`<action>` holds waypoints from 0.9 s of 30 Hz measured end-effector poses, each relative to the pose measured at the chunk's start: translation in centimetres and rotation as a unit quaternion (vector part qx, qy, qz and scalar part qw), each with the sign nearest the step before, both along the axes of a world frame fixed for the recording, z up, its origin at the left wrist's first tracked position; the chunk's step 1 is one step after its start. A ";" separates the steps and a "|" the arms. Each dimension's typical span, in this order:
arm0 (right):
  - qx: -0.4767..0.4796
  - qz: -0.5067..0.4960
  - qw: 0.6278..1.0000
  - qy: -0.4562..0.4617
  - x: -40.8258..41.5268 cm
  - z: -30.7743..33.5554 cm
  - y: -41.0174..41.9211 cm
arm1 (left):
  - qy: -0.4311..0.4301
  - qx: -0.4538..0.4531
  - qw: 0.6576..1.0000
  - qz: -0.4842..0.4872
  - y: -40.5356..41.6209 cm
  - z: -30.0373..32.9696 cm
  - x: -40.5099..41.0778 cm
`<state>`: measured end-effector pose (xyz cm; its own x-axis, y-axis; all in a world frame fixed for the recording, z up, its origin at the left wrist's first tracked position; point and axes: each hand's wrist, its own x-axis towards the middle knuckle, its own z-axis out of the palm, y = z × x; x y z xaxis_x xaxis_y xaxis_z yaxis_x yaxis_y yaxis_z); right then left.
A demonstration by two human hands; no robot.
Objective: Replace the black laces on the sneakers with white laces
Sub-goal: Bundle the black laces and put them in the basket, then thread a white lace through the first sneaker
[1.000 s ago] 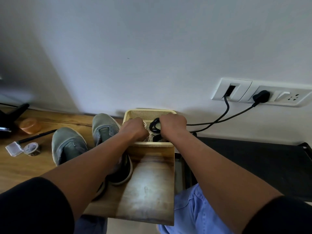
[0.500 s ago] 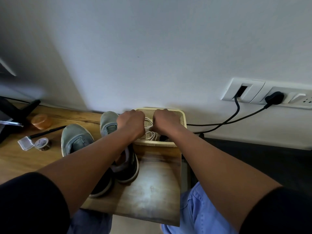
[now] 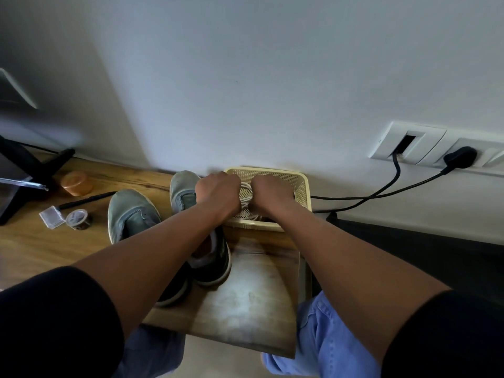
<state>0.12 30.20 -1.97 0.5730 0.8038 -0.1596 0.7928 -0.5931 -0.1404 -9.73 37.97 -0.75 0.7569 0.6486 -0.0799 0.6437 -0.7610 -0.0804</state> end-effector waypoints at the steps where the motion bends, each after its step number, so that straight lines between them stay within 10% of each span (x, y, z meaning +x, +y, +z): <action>1: 0.007 -0.004 1.000 0.007 0.0 0.2 0.0 | -0.009 -0.003 1.000 0.004 -0.1 0.0 -0.3; 10: 0.261 -0.019 0.958 0.114 -1.9 5.5 -3.0 | -0.231 -0.069 0.966 0.095 -0.5 5.0 -6.9; 15: 0.430 -0.058 0.846 0.311 -6.2 9.4 -4.4 | -0.433 -0.096 0.886 0.138 -1.4 9.3 -13.4; 20: 0.457 -0.089 0.697 0.546 -9.8 11.5 -5.1 | -0.634 -0.289 0.673 0.249 -0.6 10.1 -18.2; 24: 0.441 -0.104 0.665 0.594 -10.7 12.0 -5.0 | -0.684 -0.461 0.468 0.317 1.5 10.3 -20.2; 27: 0.426 -0.131 0.674 0.589 -10.5 11.8 -4.7 | -0.700 -0.497 0.388 0.337 3.8 9.8 -21.1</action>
<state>-10.41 25.54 9.81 0.5921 0.7873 -0.1718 -0.2824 0.0031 -0.9593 -30.80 41.79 9.02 0.1967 0.9117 -0.3606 -0.3925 0.4103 0.8232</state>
